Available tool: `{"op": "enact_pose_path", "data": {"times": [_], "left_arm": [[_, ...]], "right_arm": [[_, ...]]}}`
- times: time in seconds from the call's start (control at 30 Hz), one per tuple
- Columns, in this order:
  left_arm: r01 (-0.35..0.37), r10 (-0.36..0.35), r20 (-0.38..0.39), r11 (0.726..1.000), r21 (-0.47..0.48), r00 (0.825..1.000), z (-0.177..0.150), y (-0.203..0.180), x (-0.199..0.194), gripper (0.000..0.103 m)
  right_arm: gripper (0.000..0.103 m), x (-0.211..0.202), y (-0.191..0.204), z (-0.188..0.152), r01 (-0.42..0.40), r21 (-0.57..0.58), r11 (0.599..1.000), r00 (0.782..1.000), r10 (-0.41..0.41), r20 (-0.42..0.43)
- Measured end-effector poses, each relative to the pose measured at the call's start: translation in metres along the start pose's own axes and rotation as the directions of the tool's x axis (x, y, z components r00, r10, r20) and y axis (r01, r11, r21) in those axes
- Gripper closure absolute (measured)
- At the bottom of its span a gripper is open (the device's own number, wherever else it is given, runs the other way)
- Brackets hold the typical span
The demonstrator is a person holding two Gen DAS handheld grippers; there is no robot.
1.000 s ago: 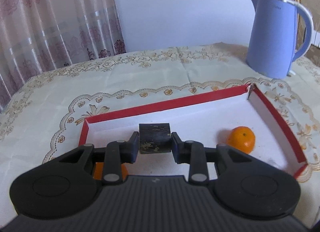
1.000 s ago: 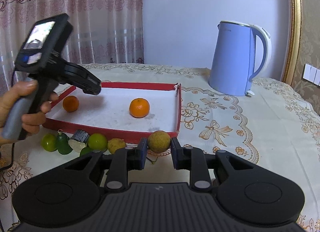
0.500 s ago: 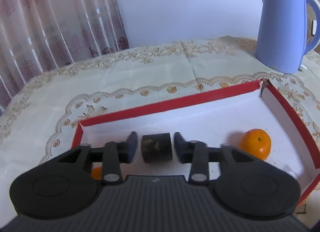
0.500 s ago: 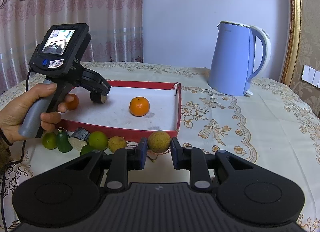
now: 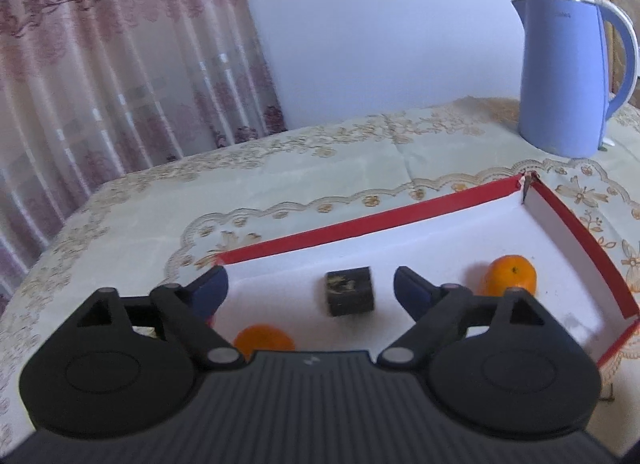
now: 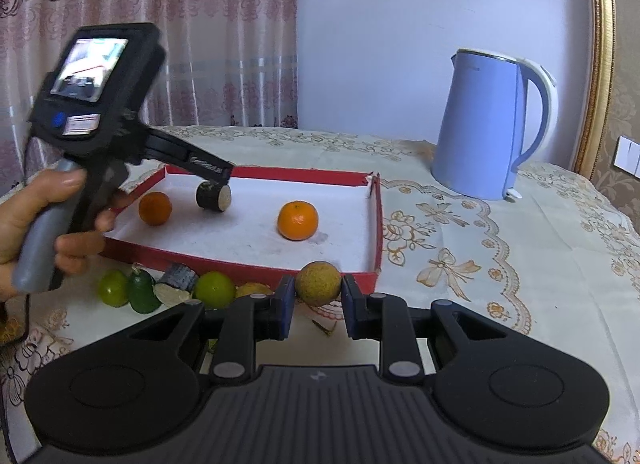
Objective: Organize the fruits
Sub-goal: 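Release the block into the tray with the left gripper while the right gripper carries the yellow fruit over it, then lower the yellow fruit into the tray and open the right gripper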
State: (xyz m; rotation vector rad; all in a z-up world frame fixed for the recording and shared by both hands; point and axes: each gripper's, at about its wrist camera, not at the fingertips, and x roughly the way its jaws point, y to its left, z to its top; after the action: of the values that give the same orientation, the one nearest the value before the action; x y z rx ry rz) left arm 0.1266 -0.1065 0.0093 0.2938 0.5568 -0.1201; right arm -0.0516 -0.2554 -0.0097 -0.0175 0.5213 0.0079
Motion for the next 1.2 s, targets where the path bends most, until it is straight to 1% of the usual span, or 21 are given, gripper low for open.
{"op": "enact_pose_path", "data": {"times": [0.1,0.13,0.2,0.33,0.4,0.5,0.63,0.77,1.2], "left_arm": [[-0.055,0.055,0.034,0.998,0.009,0.998,-0.008,0.005,-0.023,0.006],[-0.061,0.061,0.035,0.998,0.0,0.998,-0.012,0.009,-0.029,0.004],[-0.046,0.047,0.049,0.999,-0.025,0.998,-0.02,0.017,-0.045,0.002],[-0.033,0.036,0.027,0.996,-0.086,0.999,-0.035,0.03,-0.067,0.002],[-0.039,0.04,0.007,0.994,-0.104,0.999,-0.042,0.034,-0.072,0.002],[-0.047,0.047,-0.003,0.99,-0.135,0.999,-0.054,0.039,-0.078,0.002],[-0.032,0.027,-0.033,0.985,-0.171,0.999,-0.065,0.046,-0.083,0.001],[-0.044,0.037,-0.039,0.983,-0.18,0.999,-0.072,0.051,-0.085,0.001],[-0.048,0.04,-0.047,0.981,-0.187,0.998,-0.082,0.059,-0.089,0.001]], "right_arm": [[0.079,0.001,0.002,0.005,-0.011,0.005,1.0,1.0,0.011,0.008],[0.079,0.002,0.002,0.006,-0.015,0.007,1.0,1.0,0.015,0.01],[0.079,0.003,0.003,0.009,-0.022,0.006,1.0,1.0,0.022,0.015],[0.079,0.006,0.005,0.015,-0.028,0.001,1.0,0.999,0.028,0.02],[0.079,0.007,0.006,0.018,-0.034,0.002,0.999,0.999,0.034,0.022],[0.079,0.01,0.007,0.023,-0.032,-0.006,0.999,0.999,0.032,0.028],[0.079,0.015,0.007,0.028,-0.032,-0.006,0.999,0.999,0.032,0.028],[0.079,0.021,0.009,0.033,-0.029,-0.01,1.0,0.999,0.029,0.029],[0.079,0.047,0.004,0.05,-0.013,-0.01,1.0,1.0,0.013,0.014]]}}
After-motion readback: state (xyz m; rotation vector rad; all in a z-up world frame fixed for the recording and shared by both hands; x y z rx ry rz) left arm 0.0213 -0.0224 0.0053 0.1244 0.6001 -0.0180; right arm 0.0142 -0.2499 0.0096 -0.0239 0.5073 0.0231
